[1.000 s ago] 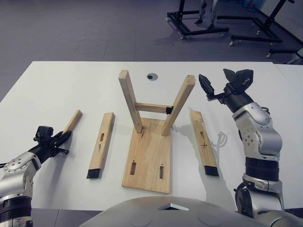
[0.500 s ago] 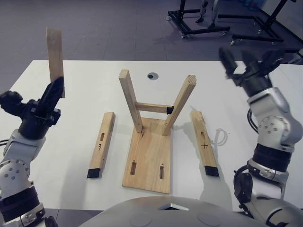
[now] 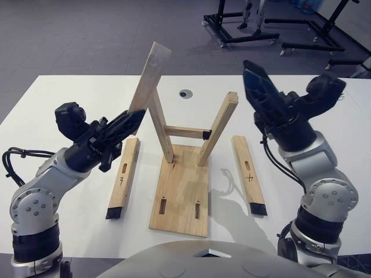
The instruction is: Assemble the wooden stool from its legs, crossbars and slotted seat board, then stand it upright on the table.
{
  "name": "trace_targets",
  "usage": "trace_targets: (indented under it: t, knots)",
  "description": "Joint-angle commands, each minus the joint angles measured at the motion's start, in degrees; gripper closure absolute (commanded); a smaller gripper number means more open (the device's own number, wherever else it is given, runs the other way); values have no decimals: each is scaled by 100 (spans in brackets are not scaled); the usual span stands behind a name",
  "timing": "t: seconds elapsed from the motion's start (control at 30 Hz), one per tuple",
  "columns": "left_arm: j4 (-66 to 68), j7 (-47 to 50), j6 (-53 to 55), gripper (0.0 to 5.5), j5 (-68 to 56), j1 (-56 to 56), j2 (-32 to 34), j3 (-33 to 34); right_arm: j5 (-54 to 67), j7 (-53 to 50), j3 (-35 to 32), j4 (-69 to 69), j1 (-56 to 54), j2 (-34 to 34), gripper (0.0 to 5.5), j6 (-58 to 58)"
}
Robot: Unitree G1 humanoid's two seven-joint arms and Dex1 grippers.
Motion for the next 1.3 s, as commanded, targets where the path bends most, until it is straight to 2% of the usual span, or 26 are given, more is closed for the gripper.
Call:
trace_targets:
  t: [0.03,0.27,0.47,0.6,0.8,1.3]
  knots:
    - [-222,-192,1,511,115,-10,62,-283,93,-225,496,48,-29,149,10,30]
    - [-228,-268,95,511,40,9,103,-546,123,20,1177,303,-200,478,10,-78]
    - [-52,-141,208,511,-231,-85,148,-595,251,176,1388,428,-362,764,10,-210]
    - [-20,-163,253,511,-176,-100,210,-699,264,278,1524,423,-399,841,63,-238]
    - [24,-217,290,511,-23,-96,283,-827,31,321,1808,609,-482,806,175,-116]
    - [166,-438,287,511,38,-135,308,-798,-97,340,1812,644,-448,821,469,-172]
